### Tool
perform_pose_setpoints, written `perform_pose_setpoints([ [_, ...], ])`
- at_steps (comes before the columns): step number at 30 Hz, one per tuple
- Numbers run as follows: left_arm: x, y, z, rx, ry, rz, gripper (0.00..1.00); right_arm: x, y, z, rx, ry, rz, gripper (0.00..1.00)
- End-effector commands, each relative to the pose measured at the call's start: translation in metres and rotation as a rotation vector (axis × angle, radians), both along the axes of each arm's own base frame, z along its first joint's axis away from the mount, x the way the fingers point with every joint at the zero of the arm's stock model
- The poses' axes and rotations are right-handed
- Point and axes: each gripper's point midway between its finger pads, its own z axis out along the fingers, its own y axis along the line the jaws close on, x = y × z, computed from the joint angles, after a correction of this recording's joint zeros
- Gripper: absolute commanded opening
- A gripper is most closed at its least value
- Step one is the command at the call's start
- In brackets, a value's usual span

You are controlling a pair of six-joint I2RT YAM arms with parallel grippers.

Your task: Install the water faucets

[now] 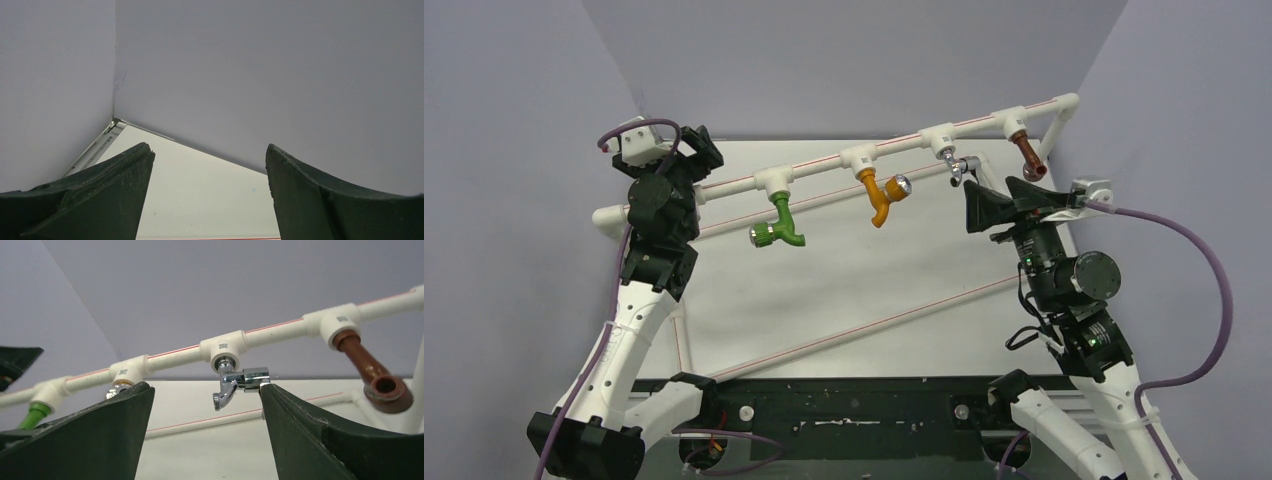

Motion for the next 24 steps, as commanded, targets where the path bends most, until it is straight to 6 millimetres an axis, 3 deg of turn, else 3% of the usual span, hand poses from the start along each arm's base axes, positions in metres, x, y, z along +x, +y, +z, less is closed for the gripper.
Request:
perform_pose_setpoints([
  [1,-0.011,-0.004,-0.136,0.108,0.451,-0.009,0.80,-0.005,0.009,0.025,-0.435,-0.258,0.021,0.81],
  [6,-0.012,-0.004,-0.136,0.108,0.449,-0.011,0.80,-0.005,0.016,0.014,-0.715,-0.366,0.030,0.83],
  [15,-0.012,-0.004,-0.137,0.108,0.451,-0.013,0.80,0.021,0.022,-0.024,-1.186,-0.401,0.035,0.84],
  [19,-0.011,-0.005,-0.137,0.108,0.451,-0.015,0.80,0.030,0.025,-0.036,-1.300,-0.419,0.025,0.84],
  [24,-0.010,-0.005,-0.138,0.108,0.454,-0.018,0.80,0.041,0.022,-0.027,-1.341,-0.466,-0.083,0.82],
])
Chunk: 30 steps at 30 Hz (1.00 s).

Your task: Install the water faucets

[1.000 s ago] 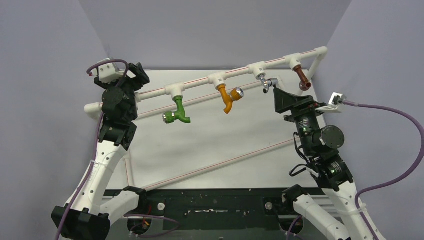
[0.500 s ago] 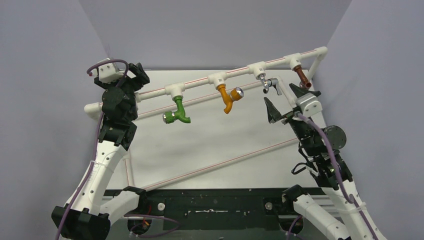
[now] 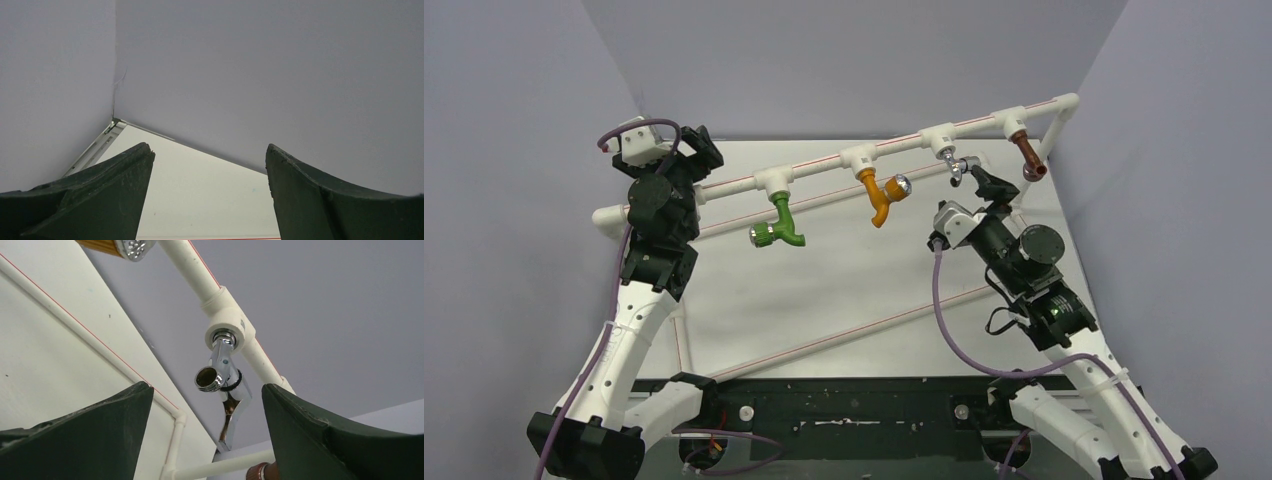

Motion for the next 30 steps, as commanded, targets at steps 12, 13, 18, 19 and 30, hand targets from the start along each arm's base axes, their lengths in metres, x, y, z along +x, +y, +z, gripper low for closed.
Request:
perform_pose_setpoints([
  [12,-0.010,-0.006,-0.137,0.111,0.454,-0.019,0.80,0.039,-0.004,0.034,-0.117,-0.247,-0.153,0.73],
  [13,-0.011,-0.006,-0.138,0.110,0.454,-0.017,0.80,0.041,-0.004,0.034,-0.116,-0.248,-0.159,0.72],
  [18,-0.011,-0.006,-0.137,0.110,0.453,-0.019,0.80,0.048,-0.008,0.032,-0.119,-0.253,-0.203,0.67],
  [19,-0.010,-0.006,-0.138,0.110,0.454,-0.019,0.80,0.050,-0.009,0.033,-0.117,-0.254,-0.208,0.66],
  [30,-0.011,-0.007,-0.138,0.112,0.455,-0.021,0.80,0.062,-0.007,0.026,-0.042,-0.191,-0.232,0.23],
])
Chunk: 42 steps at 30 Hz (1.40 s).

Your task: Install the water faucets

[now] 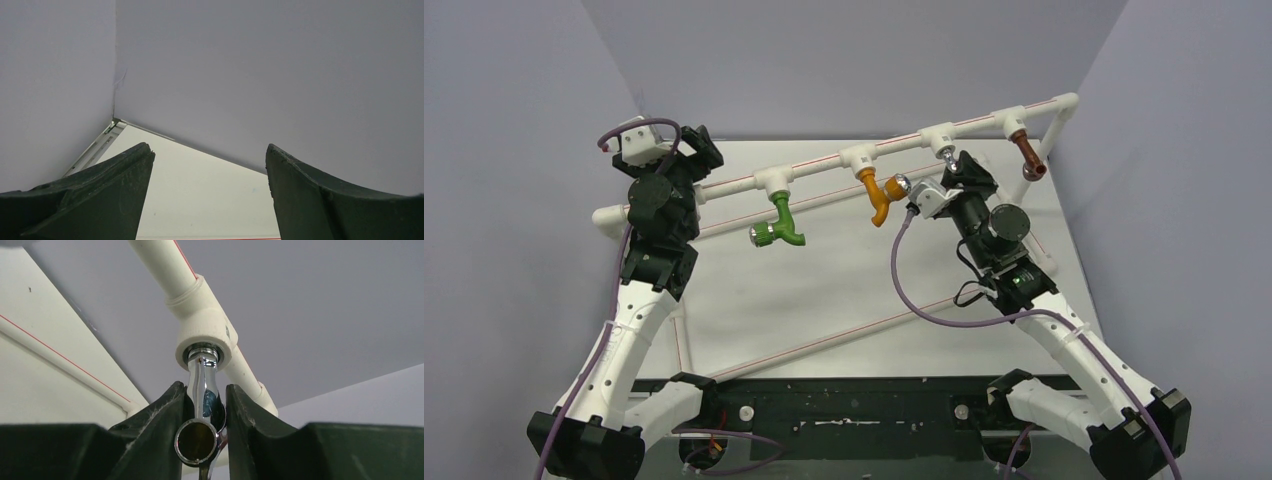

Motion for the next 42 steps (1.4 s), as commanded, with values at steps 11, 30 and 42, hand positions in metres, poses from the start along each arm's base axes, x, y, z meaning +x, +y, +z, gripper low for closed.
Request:
perform_pose_setpoints([
  [11,-0.011,-0.006,-0.137,0.112,0.455,-0.022,0.80,-0.004,0.012,0.034,0.462,0.026,0.072,0.00],
  [30,-0.012,-0.006,-0.136,0.111,0.454,-0.024,0.80,-0.018,0.027,0.067,1.483,0.273,0.227,0.00],
  [42,-0.013,-0.006,-0.134,0.110,0.449,-0.025,0.80,-0.028,0.038,0.076,1.981,0.441,0.369,0.00],
])
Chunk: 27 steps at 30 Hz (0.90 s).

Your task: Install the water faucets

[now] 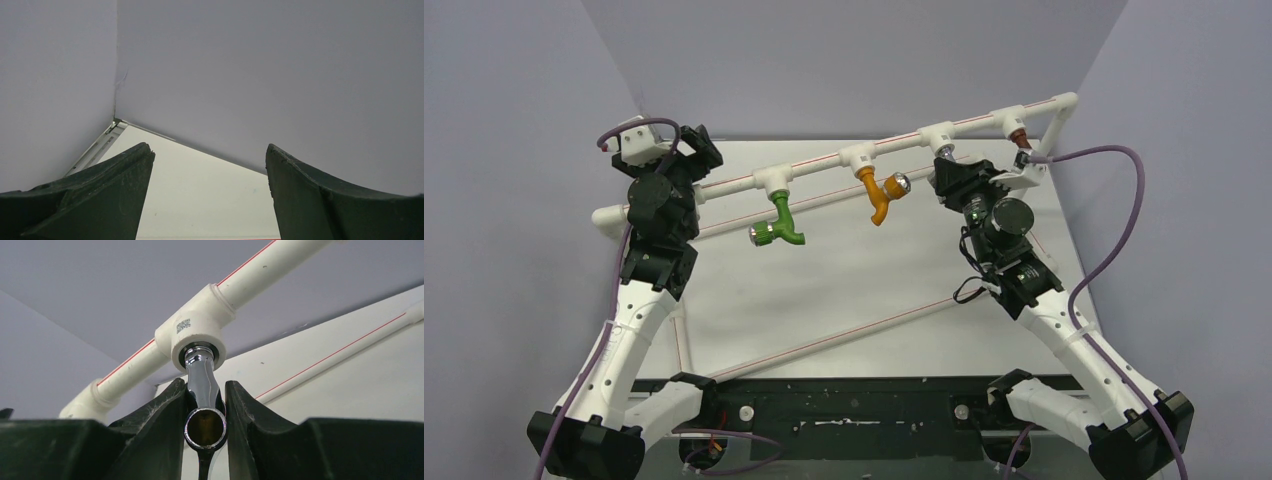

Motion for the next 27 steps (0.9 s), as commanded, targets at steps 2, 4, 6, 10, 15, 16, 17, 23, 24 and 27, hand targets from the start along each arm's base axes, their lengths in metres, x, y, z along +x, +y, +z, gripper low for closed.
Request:
perform_pose_setpoints([
  [2,-0.013,-0.006,-0.135,0.110,0.450,-0.025,0.80,-0.024,0.012,0.084,0.446,-0.169,0.127,0.00],
  [4,-0.013,-0.006,-0.134,0.110,0.449,-0.025,0.80,-0.026,0.010,0.085,0.521,-0.163,0.134,0.00],
  [6,-0.013,-0.006,-0.136,0.110,0.450,-0.025,0.80,-0.028,0.009,0.085,0.601,-0.152,0.141,0.00],
  [10,-0.013,-0.006,-0.135,0.110,0.451,-0.025,0.80,-0.029,0.009,0.086,0.743,-0.119,0.160,0.00],
  [15,-0.013,-0.006,-0.135,0.110,0.449,-0.025,0.80,-0.030,0.008,0.089,0.894,-0.079,0.180,0.00],
  [16,-0.013,-0.006,-0.135,0.110,0.449,-0.024,0.80,-0.030,0.008,0.089,0.928,-0.070,0.186,0.00],
  [17,-0.013,-0.006,-0.136,0.110,0.451,-0.025,0.80,-0.030,0.008,0.088,0.952,-0.061,0.186,0.00],
  [23,-0.014,-0.006,-0.135,0.110,0.449,-0.024,0.80,-0.027,-0.005,0.087,1.101,-0.034,0.142,0.00],
  [24,-0.014,-0.006,-0.135,0.110,0.451,-0.024,0.80,-0.027,-0.006,0.088,1.121,-0.034,0.143,0.00],
  [27,-0.014,-0.006,-0.135,0.110,0.450,-0.022,0.80,-0.027,-0.006,0.092,1.150,-0.024,0.145,0.00],
])
